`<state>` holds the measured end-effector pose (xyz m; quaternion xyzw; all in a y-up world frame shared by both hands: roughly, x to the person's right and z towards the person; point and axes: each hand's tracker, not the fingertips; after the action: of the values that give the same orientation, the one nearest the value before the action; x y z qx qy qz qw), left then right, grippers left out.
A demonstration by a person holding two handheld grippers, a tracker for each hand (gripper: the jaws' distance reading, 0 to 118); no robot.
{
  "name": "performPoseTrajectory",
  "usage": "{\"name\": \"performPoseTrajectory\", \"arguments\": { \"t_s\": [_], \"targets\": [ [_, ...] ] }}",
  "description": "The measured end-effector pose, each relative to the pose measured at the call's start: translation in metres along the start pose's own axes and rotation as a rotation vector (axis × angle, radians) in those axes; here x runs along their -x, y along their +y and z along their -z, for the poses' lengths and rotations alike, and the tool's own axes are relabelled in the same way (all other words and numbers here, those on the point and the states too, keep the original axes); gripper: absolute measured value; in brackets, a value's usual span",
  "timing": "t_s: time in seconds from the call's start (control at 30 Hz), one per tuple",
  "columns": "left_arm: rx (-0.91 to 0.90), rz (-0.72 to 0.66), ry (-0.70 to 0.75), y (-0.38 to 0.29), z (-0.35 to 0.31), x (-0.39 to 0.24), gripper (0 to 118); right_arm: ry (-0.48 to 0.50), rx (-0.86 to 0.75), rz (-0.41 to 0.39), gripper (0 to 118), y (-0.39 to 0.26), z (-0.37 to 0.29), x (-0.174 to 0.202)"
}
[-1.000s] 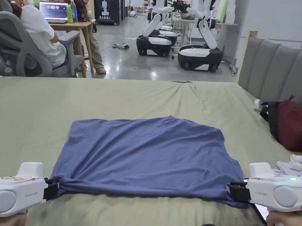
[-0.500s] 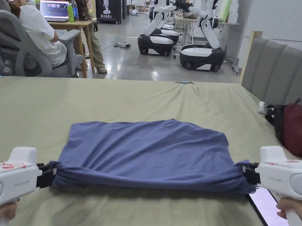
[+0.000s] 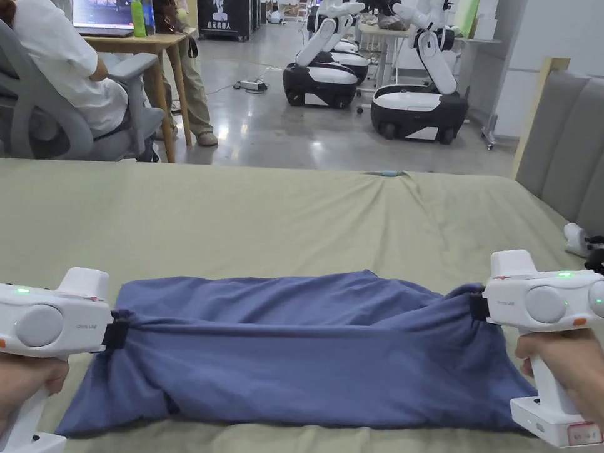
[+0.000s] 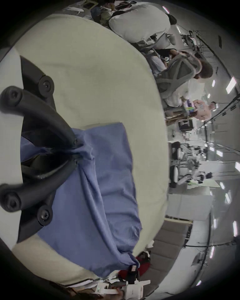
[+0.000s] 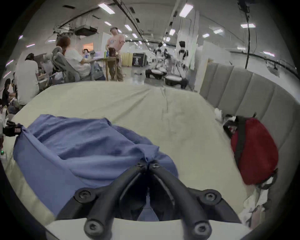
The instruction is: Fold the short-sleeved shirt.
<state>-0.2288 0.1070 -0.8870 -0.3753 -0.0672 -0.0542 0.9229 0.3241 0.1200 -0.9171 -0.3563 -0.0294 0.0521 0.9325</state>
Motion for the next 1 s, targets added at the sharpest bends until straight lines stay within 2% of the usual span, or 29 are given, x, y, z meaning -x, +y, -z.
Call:
{"name": "performPoseTrajectory", "arguments": {
  "t_s": [0.13, 0.2, 0.23, 0.27, 0.3, 0.33, 0.37, 0.4, 0.43, 0.47, 0.5, 0.53, 0.57, 0.6, 0.63, 0.67, 0.7, 0.93, 0.97, 1.0],
  "targets": [
    [0.023, -0.032, -0.003, -0.014, 0.023, -0.002, 4, -0.029, 0.136, -0.010, 2, -0.020, 0.040, 0.006],
    [0.014, -0.044, -0.008, -0.019, 0.025, -0.004, 4, -0.015, 0.146, -0.024, 2, -0.029, 0.051, 0.008],
    [0.006, -0.049, -0.006, -0.021, 0.024, -0.003, 4, -0.020, 0.132, -0.028, 6, -0.032, 0.052, 0.009],
    [-0.002, -0.055, -0.006, -0.021, 0.023, -0.002, 9, -0.025, 0.093, -0.038, 17, -0.030, 0.044, 0.011],
    [-0.008, -0.065, -0.006, -0.020, 0.020, -0.001, 21, -0.034, 0.068, -0.031, 42, -0.027, 0.034, 0.013],
    [-0.009, -0.070, -0.007, -0.018, 0.017, 0.000, 61, -0.043, 0.052, -0.021, 88, -0.026, 0.029, 0.012],
    [-0.007, -0.071, -0.007, -0.017, 0.012, 0.000, 97, -0.041, 0.038, 0.000, 116, -0.025, 0.020, 0.010],
    [-0.003, -0.068, 0.011, -0.017, 0.005, -0.002, 118, -0.032, 0.023, 0.020, 118, -0.025, 0.011, 0.008],
    [-0.024, -0.065, 0.050, -0.019, -0.004, -0.003, 108, -0.016, -0.038, 0.046, 111, -0.028, -0.006, 0.006],
    [-0.104, -0.045, 0.069, -0.021, -0.022, -0.004, 103, 0.006, -0.058, 0.074, 111, -0.028, -0.018, 0.004],
    [-0.137, -0.063, 0.055, -0.025, -0.038, -0.004, 104, 0.019, -0.074, 0.090, 109, -0.032, -0.033, 0.003],
    [-0.141, -0.085, 0.049, -0.030, -0.052, -0.004, 99, 0.019, -0.061, 0.094, 99, -0.037, -0.048, -0.004],
    [-0.125, -0.103, 0.045, -0.036, -0.065, -0.005, 86, 0.017, -0.055, 0.106, 79, -0.042, -0.062, -0.010],
    [-0.130, -0.129, 0.040, -0.044, -0.078, -0.006, 61, 0.008, -0.047, 0.115, 42, -0.048, -0.075, -0.012],
    [-0.146, -0.143, 0.029, -0.049, -0.090, -0.003, 14, 0.002, -0.048, 0.120, 1, -0.054, -0.085, -0.014],
    [-0.161, -0.141, 0.028, -0.056, -0.099, -0.004, 0, -0.002, -0.048, 0.117, 0, -0.060, -0.093, -0.015],
    [-0.159, -0.135, 0.031, -0.063, -0.106, -0.005, 0, -0.047, -0.041, 0.153, 0, -0.069, -0.104, -0.011],
    [-0.134, -0.149, 0.026, -0.082, -0.136, -0.002, 0, 0.006, -0.051, 0.136, 0, -0.087, -0.126, -0.015],
    [-0.129, -0.142, 0.021, -0.081, -0.133, -0.002, 3, 0.004, -0.084, 0.120, 0, -0.090, -0.147, -0.009],
    [-0.124, -0.138, 0.015, -0.081, -0.129, -0.002, 23, 0.009, -0.082, 0.118, 0, -0.092, -0.150, -0.008]
  ]
}}
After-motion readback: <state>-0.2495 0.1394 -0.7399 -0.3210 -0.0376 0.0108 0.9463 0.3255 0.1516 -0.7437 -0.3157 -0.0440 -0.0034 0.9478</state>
